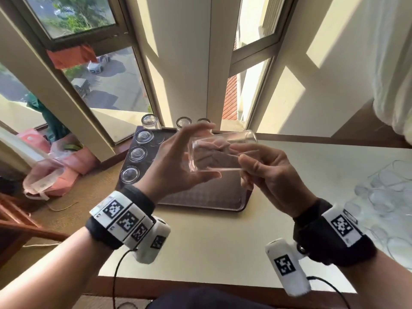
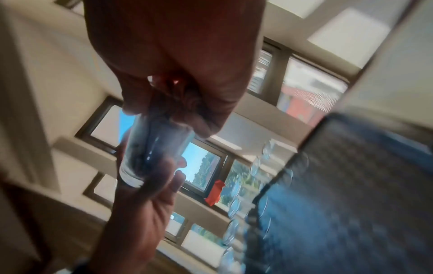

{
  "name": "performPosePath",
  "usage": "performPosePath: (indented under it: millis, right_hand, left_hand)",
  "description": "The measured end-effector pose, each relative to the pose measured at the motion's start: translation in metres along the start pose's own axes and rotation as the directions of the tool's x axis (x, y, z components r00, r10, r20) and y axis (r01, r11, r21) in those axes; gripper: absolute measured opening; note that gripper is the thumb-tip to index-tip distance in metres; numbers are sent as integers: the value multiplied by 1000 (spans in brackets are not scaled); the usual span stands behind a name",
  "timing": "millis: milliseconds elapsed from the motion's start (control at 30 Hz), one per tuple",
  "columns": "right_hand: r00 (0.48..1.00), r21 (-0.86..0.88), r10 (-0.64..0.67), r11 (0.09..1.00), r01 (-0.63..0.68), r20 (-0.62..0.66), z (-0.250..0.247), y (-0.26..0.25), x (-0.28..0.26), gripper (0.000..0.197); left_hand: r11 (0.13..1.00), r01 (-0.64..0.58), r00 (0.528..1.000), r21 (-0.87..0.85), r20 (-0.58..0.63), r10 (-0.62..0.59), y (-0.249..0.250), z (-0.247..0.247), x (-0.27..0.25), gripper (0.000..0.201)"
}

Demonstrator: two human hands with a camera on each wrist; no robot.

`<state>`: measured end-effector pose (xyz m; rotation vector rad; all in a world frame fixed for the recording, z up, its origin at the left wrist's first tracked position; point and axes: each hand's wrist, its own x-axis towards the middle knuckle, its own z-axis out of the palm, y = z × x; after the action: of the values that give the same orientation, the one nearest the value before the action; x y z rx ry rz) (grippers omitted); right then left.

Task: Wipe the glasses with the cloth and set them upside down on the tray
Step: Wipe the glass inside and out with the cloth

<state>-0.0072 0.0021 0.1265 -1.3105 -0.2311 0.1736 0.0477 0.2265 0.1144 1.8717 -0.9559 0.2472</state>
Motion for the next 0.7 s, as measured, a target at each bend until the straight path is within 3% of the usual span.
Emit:
performPosePath:
  millis: [33, 67, 100, 133, 167, 233, 267, 300, 333, 367, 400, 433, 500, 533, 567, 600, 633, 667, 700]
  right_hand:
    - [994, -120, -109, 987, 107, -4, 0, -1, 1, 34]
    - [976, -247, -213, 945, 216, 39, 2, -1, 2, 34]
    - [959, -345, -271, 894, 285, 90, 4, 1, 2, 34]
    - [955, -367, -272, 882, 295, 115, 6, 2, 2, 34]
    - [970, -330, -218, 913, 241, 105, 7, 4, 1, 32]
    - [998, -125, -26, 992, 33, 55, 9, 6, -2, 31]
    - [996, 14, 76, 997, -76, 50, 8, 8, -4, 35]
    - [989, 108, 142, 983, -147, 51, 6, 10, -6, 42]
    - [986, 151, 164, 974, -168, 43, 3, 11, -7, 47]
    - [989, 146, 146, 978, -149, 29, 2, 11, -8, 49]
    - [997, 91, 80, 993, -81, 6, 2, 9, -8, 47]
    - [1000, 1, -18, 1000, 18, -20, 3, 6, -7, 45]
    - [974, -227, -226, 948, 223, 15, 4, 3, -5, 34]
    - [961, -284, -271, 918, 277, 62, 6, 3, -3, 32]
    - [965, -275, -252, 925, 262, 70, 6, 4, -2, 32]
    - [982, -239, -188, 952, 189, 31, 9, 4, -1, 33]
    - [994, -187, -105, 977, 99, -23, 11, 2, -1, 33]
    - [999, -117, -6, 993, 0, -50, 11, -1, -2, 30]
    - [997, -78, 66, 995, -70, -45, 10, -3, -3, 29]
  left_hand:
    - [950, 209, 978, -233, 20, -210, 4, 2, -1, 83]
    - [777, 410, 907, -478, 127, -400, 11, 5, -2, 85]
    - [576, 521, 831, -630, 220, -511, 13, 7, -3, 81]
    - [460, 546, 788, -700, 242, -566, 12, 9, -3, 72]
    - [483, 526, 793, -700, 200, -575, 15, 9, -3, 65]
    - [762, 368, 902, -533, 3, -433, 17, 7, -4, 59]
    - [916, 214, 966, -340, -64, -249, 14, 6, -6, 59]
    - [994, 21, 997, -106, -73, -29, 9, 4, -7, 60]
    - [994, -101, 994, 30, -38, 102, 7, 2, -6, 63]
    - [993, -111, 994, 50, -16, 112, 5, 2, -6, 69]
    - [998, -12, 1000, -56, 1, 12, 5, 1, -5, 78]
    - [943, 162, 987, -292, 35, -159, 6, 0, -5, 85]
    - [593, 465, 871, -658, 218, -440, 14, 7, -5, 85]
    - [484, 503, 829, -716, 241, -505, 15, 9, -5, 79]
    - [499, 477, 835, -724, 196, -513, 17, 12, -5, 73]
    - [636, 402, 880, -659, 88, -466, 19, 13, -3, 68]
    - [803, 296, 933, -517, -23, -359, 17, 14, -3, 65]
    - [942, 143, 980, -305, -88, -177, 13, 14, -3, 65]
    - [997, -25, 995, -76, -96, 18, 6, 13, -4, 65]
